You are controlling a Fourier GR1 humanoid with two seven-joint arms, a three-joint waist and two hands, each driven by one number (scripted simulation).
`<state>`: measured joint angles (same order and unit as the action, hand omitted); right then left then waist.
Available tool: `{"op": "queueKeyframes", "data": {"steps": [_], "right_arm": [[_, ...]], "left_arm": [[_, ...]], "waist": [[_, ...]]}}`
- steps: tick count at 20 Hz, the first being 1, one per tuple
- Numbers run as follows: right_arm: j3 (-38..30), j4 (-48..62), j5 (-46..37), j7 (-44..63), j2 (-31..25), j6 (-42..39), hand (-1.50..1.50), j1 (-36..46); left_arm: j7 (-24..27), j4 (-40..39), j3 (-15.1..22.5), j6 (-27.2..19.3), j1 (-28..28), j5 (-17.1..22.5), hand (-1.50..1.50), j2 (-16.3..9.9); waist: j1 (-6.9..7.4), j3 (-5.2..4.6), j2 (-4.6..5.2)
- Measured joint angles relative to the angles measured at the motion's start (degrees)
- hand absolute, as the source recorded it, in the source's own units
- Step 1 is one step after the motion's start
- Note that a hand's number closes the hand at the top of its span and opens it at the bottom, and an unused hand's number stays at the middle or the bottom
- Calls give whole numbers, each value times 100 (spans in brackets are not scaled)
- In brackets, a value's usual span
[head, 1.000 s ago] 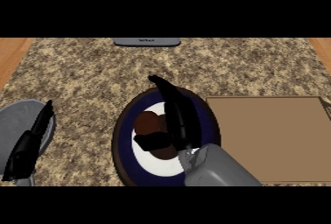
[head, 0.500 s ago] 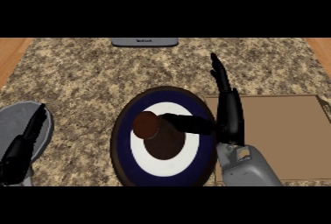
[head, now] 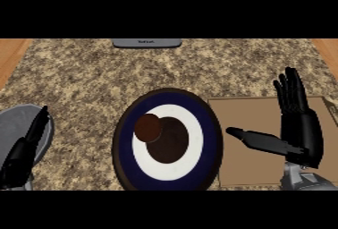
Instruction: Pick the cupcake from the tray and place it in the plate
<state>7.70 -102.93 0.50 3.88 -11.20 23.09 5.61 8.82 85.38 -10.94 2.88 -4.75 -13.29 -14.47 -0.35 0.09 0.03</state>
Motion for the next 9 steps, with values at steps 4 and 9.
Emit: {"op": "queueKeyframes", "data": {"steps": [4, 9], "right_arm": [[-678, 268, 680, -989, -389, -819, -150, -549], [-1341, 757, 1093, -1484, -658, -1567, -150, -613]], "left_arm": [[-21, 49, 11, 14, -14, -21, 0, 25], [-38, 55, -9, 13, 16, -86, 0, 74]], "waist": [[5, -1, -2], [25, -5, -4]]}}
